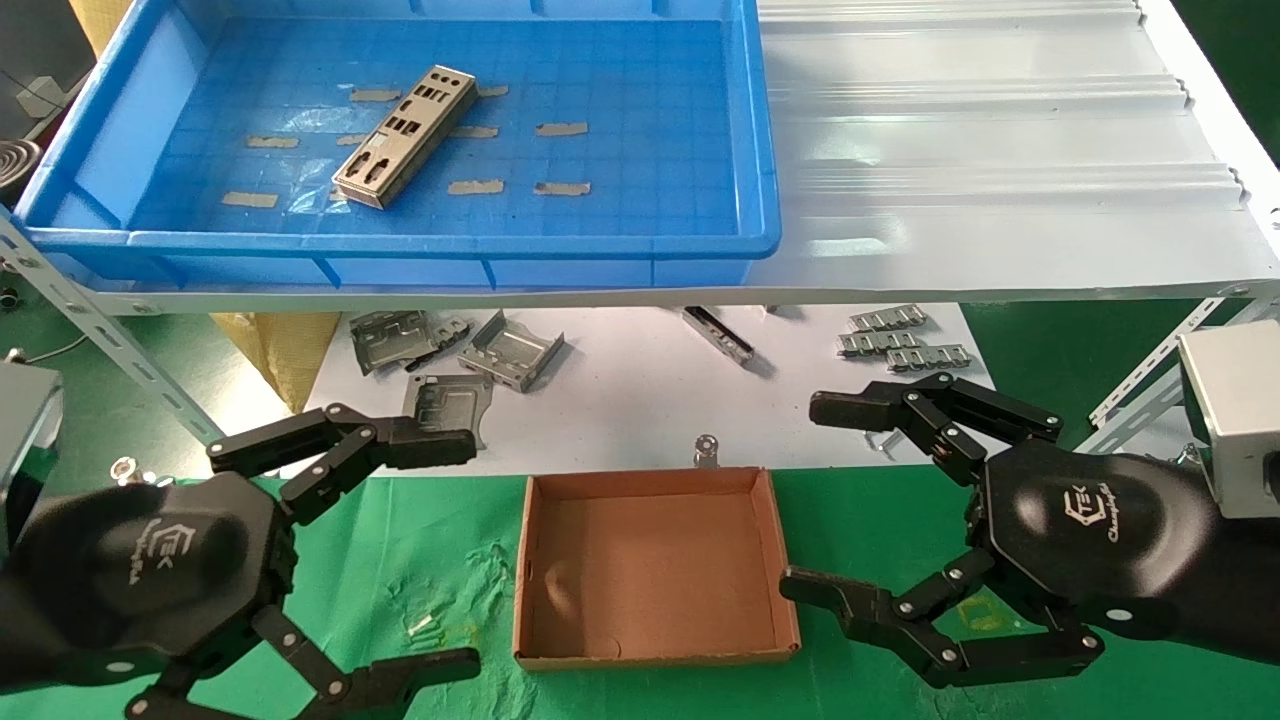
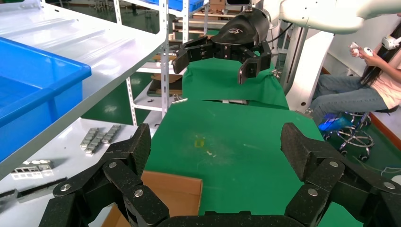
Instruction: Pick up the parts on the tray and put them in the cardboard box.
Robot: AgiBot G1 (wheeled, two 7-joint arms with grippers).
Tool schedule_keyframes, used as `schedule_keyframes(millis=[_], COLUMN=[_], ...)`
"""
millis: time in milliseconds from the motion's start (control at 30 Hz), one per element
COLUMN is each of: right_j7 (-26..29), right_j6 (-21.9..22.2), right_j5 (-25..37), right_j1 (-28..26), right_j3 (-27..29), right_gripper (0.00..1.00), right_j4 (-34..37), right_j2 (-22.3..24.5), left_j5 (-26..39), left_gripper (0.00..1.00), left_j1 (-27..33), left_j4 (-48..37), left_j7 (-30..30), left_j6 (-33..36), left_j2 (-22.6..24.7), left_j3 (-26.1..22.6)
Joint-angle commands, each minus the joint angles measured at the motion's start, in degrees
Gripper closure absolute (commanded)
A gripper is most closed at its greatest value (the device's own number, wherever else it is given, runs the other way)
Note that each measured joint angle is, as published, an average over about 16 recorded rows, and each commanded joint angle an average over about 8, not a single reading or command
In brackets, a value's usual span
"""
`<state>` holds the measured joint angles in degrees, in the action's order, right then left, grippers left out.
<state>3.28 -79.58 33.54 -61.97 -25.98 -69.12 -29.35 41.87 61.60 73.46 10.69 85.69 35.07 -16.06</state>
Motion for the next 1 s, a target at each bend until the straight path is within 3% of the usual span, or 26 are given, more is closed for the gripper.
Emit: schedule_keyframes(millis=[33,1000], right_j7=[0.0,0.0], right_j6=[0.0,0.0], right_j5=[0.0,0.0], right_j1=[0.0,0.0], right_j3=[0.0,0.0], right_gripper=[0.0,0.0], right_j4=[0.0,0.0], right_j2=[0.0,0.0], left_j5=[0.0,0.0], left_gripper=[0.0,0.0], left_j1=[0.0,0.0], left_j4=[0.0,0.0], left_j7=[0.0,0.0], left_j6=[0.0,0.0], left_j2=[0.0,0.0], left_j3=[0.0,0.0])
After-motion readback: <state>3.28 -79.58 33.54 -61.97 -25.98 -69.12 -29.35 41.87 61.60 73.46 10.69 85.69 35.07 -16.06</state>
